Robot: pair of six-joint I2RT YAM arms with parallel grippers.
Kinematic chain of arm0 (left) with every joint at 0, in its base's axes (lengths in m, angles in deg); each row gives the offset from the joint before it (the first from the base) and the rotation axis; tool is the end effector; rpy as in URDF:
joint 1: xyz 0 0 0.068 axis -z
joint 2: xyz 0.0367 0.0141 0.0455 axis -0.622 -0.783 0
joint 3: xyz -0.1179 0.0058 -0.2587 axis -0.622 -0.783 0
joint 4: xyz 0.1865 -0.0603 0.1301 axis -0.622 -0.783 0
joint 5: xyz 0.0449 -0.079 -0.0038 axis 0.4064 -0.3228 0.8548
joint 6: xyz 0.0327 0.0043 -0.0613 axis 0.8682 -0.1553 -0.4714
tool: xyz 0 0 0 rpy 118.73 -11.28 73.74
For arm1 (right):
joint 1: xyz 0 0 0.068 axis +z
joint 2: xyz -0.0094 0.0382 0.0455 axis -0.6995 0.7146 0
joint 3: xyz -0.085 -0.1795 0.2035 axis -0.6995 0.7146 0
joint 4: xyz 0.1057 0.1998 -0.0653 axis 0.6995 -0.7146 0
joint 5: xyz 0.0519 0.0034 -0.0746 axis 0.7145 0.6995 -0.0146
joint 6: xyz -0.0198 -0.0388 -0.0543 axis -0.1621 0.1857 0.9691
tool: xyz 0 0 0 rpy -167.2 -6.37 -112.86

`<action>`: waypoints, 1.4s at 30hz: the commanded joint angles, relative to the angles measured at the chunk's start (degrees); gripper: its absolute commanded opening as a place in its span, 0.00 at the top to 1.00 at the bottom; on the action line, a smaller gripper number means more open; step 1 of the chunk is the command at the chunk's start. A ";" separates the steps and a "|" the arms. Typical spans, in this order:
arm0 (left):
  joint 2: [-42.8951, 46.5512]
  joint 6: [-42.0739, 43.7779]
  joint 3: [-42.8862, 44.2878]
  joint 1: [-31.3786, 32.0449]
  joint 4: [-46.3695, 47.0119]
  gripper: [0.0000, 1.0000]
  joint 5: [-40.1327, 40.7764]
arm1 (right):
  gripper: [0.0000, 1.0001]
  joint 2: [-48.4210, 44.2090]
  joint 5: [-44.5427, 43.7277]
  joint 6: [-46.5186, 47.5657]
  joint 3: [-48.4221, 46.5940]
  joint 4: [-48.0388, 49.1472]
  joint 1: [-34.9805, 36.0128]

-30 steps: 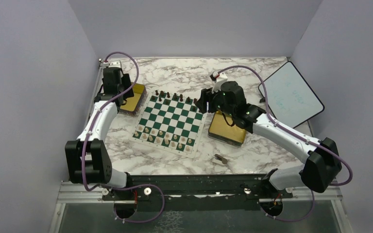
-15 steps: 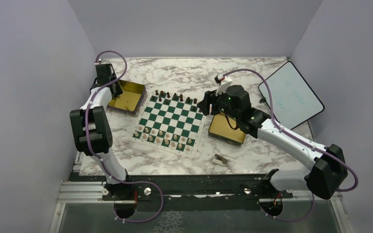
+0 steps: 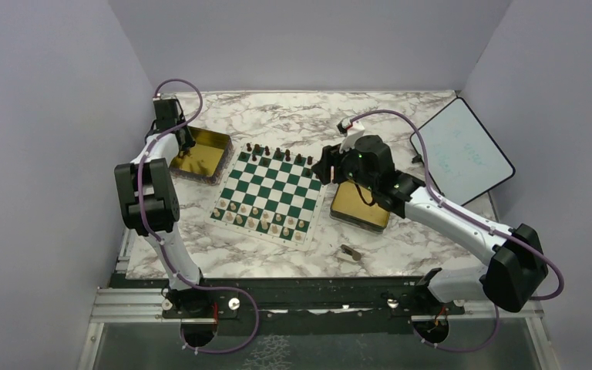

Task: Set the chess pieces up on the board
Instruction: Pick up the chess piece from the storage box.

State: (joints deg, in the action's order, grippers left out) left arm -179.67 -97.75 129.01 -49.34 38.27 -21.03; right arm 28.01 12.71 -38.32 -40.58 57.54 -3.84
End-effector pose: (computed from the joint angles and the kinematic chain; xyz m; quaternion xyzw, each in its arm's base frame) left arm 0.4175 0.0839 0.2232 -0.1726 0.9026 0.0355 0.3928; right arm 0.2271 0.1924 0.3176 -0.1748 0.8040 0.2549 0.5081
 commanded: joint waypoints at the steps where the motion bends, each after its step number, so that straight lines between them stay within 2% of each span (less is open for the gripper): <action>1: -2.13 1.25 2.66 -0.46 1.47 0.70 0.67 | 0.38 0.49 1.27 0.00 -0.91 1.60 0.49; 27: -7.48 3.89 5.89 -0.60 1.52 0.72 2.62 | 0.39 1.47 0.68 0.29 -1.11 1.04 0.49; 42: -9.19 5.01 7.17 -0.55 1.52 0.77 1.97 | 0.38 2.08 0.75 0.37 -1.28 1.13 0.53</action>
State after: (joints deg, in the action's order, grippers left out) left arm -188.22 -93.64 134.41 -49.38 38.84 -19.50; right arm 29.23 12.88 -38.32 -40.58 57.54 -3.84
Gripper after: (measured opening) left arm 0.240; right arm 0.615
